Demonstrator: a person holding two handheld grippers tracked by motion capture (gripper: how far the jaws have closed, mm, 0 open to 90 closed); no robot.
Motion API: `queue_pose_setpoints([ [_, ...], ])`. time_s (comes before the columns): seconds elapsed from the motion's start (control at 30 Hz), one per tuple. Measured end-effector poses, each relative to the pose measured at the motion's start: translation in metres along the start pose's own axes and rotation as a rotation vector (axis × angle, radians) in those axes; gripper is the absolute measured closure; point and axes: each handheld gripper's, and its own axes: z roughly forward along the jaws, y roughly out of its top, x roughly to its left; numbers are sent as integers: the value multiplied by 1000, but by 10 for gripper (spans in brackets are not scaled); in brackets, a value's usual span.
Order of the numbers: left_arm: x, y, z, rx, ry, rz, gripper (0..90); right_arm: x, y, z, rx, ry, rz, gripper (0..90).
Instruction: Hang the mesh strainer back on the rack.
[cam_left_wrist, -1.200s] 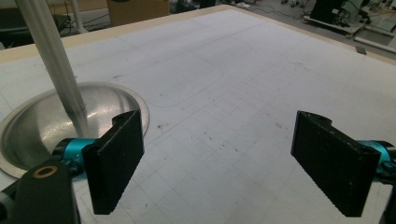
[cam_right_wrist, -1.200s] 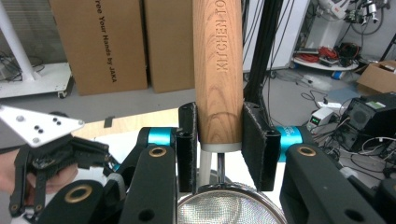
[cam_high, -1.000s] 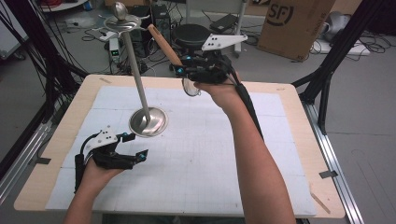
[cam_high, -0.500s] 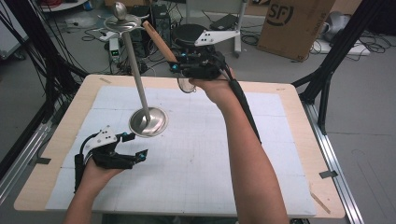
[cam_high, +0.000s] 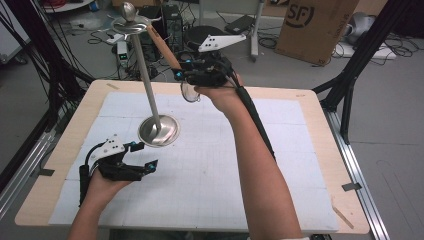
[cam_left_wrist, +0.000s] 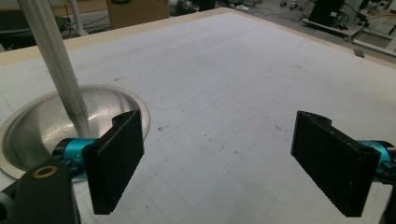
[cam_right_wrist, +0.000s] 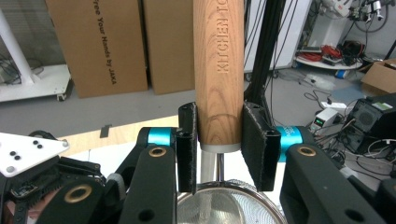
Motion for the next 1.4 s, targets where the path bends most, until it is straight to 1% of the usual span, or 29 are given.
queue_pose_setpoints([
  [0.07,0,0,0,-1,2,6,177,1,0,3,6,1,3,685],
  [0.17,0,0,0,-3,1,0,176,3,1,9,16,5,0,684],
  [0.3,0,0,-1,-4,0,-1,177,5,1,15,37,-11,-3,683],
  [0.43,0,0,-1,-2,0,-2,176,6,2,21,49,-11,-10,683],
  [0.47,0,0,-1,-3,0,-2,176,6,2,22,55,-12,-4,683],
  [0.53,1,0,-1,-2,-1,-2,177,6,2,24,56,-10,-9,682],
  [0.6,1,0,-1,-2,-1,-2,176,7,3,26,57,-9,-2,682],
  [0.63,1,0,-1,-1,-1,-1,176,7,3,27,55,-8,-8,682],
  [0.7,1,0,-1,-3,-2,-2,177,8,2,28,59,-11,-1,682],
  [0.73,1,0,-1,-4,-3,-2,176,7,3,29,57,-16,-7,682],
  [0.8,1,0,-1,-5,-1,-4,176,8,3,30,63,-18,-3,681],
  [0.9,1,0,-2,-9,-1,-6,176,7,3,32,66,-18,-14,662],
  [1.03,1,0,-1,-6,-4,-8,176,9,4,32,67,-27,-3,590],
  [1.07,1,0,0,-6,-5,-7,176,9,4,32,65,-28,-8,573],
  [1.13,1,-1,0,-5,-2,-6,176,9,4,30,69,-35,0,554],
  [1.23,1,-1,0,0,-1,-3,176,9,5,25,71,-40,3,533],
  [1.27,1,-1,0,-2,0,-5,176,8,6,23,65,-37,-6,526],
  [1.3,1,-1,0,0,-1,-3,176,9,6,21,65,-40,5,519],
  [1.4,1,-1,0,3,0,0,176,10,6,14,54,-39,3,496],
])
